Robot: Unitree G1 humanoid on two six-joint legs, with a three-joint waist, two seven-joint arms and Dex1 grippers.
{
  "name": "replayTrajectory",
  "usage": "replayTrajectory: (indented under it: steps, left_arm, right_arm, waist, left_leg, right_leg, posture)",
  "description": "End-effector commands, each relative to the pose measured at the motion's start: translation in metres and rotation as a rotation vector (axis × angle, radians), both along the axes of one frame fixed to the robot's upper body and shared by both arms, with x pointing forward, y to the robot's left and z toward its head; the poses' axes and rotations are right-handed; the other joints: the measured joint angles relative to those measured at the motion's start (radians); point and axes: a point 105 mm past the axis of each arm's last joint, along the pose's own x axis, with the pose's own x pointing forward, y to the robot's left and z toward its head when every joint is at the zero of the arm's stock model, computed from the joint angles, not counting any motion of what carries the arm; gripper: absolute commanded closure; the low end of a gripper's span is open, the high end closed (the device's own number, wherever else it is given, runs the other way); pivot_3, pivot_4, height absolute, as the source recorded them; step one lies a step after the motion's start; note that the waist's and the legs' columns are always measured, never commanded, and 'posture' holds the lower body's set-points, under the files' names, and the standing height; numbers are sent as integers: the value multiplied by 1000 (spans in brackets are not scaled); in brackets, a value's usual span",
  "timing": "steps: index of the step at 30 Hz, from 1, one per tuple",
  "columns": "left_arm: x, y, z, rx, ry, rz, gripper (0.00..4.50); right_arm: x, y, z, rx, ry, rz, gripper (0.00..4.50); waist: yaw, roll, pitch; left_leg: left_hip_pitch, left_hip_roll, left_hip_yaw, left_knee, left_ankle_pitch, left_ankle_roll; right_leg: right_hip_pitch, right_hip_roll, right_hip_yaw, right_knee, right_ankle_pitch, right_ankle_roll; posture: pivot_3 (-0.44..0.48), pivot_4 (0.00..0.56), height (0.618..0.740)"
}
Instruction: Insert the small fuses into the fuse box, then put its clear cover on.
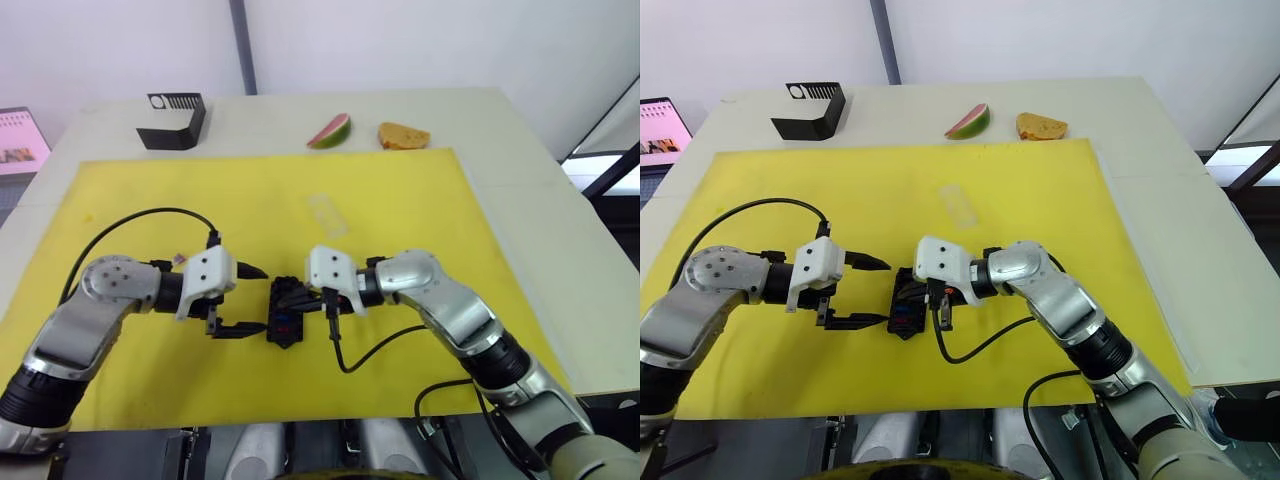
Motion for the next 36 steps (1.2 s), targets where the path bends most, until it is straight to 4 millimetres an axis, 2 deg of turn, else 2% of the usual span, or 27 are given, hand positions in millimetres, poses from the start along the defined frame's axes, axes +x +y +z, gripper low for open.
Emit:
replayTrajectory:
  steps: [1,3,6,10,11,13,16,20,22,24,27,29,32,36]
  left_arm:
    - [5,11,19,-116,-64,135,0]
    - [5,21,20,-188,-18,232,0]
    - [1,53,19,-289,89,414,0]
    - [-15,103,10,-368,212,636,0]
    - [-20,116,7,-383,243,684,0]
    - [-31,140,3,-416,298,775,0]
    - [-50,174,0,-466,371,895,0]
    - [-69,210,-6,-512,453,1026,0]
    - [-71,223,-8,-515,462,1081,0]
    - [-67,226,-7,-524,472,1097,0]
    - [-55,209,6,-603,557,1013,0]
    - [-51,194,11,-650,676,946,0]
    - [-53,175,7,-630,855,882,0]
    - [-49,164,1,-675,1039,869,0]
  right_arm:
    - [8,-19,42,163,-38,-110,4447]
    - [13,-39,52,196,-26,-196,4447]
    - [19,-84,59,207,2,-354,3635]
    - [27,-137,59,149,-40,-541,1583]
    - [29,-149,59,138,-47,-581,1169]
    - [32,-169,57,119,-57,-648,38]
    - [35,-199,54,73,-88,-737,38]
    - [36,-218,57,64,-108,-788,38]
    - [37,-220,59,69,-114,-792,38]
    - [38,-215,62,80,-119,-778,38]
    - [36,-187,66,109,-116,-676,38]
    - [31,-163,69,124,-107,-570,38]
    - [17,-127,74,137,-86,-396,38]
    - [-3,-86,81,164,-53,-171,38]
  waist:
    - [-2,0,0]
    - [0,0,0]
    - [1,0,0]
    - [0,0,0]
    - [-2,0,0]
    - [-3,0,0]
    - [0,0,0]
    - [2,0,0]
    - [2,0,0]
    - [2,0,0]
    - [1,0,0]
    - [0,0,0]
    - [-6,1,0]
    - [-4,1,1]
  left_leg:
    - [0,0,0,0,0,0]
    - [0,0,0,0,0,0]
    - [0,0,0,0,0,0]
    - [0,0,0,0,0,0]
    - [1,0,0,0,0,0]
    - [1,0,0,-1,0,0]
    - [1,0,0,-1,0,0]
    - [2,0,0,-1,0,0]
    - [2,0,0,-1,0,0]
    - [2,0,0,-1,0,0]
    - [2,0,0,-1,0,0]
    - [2,0,0,-1,0,0]
    - [1,0,0,-2,0,0]
    - [1,0,0,-2,0,0]
  right_leg:
    - [0,0,0,0,0,0]
    - [0,0,0,0,0,0]
    - [0,0,0,0,0,0]
    - [0,0,0,0,0,0]
    - [0,0,0,0,0,0]
    - [0,0,0,0,0,0]
    - [1,0,0,0,0,0]
    - [2,-1,0,-1,0,0]
    - [2,-1,0,-1,0,0]
    - [2,-1,0,-1,0,0]
    - [2,-1,0,-1,0,0]
    - [2,-1,0,-1,0,0]
    - [1,-1,0,-1,0,0]
    - [-1,-1,0,0,0,0]
  posture:
    - [0,150,740]
    - [0,150,740]
    - [0,150,740]
    - [0,150,740]
    - [0,150,740]
    - [0,150,740]
    - [0,150,740]
    - [0,150,740]
    - [0,150,740]
    - [0,150,740]
    - [0,150,740]
    - [0,150,740]
    - [0,150,740]
    - [0,150,740]
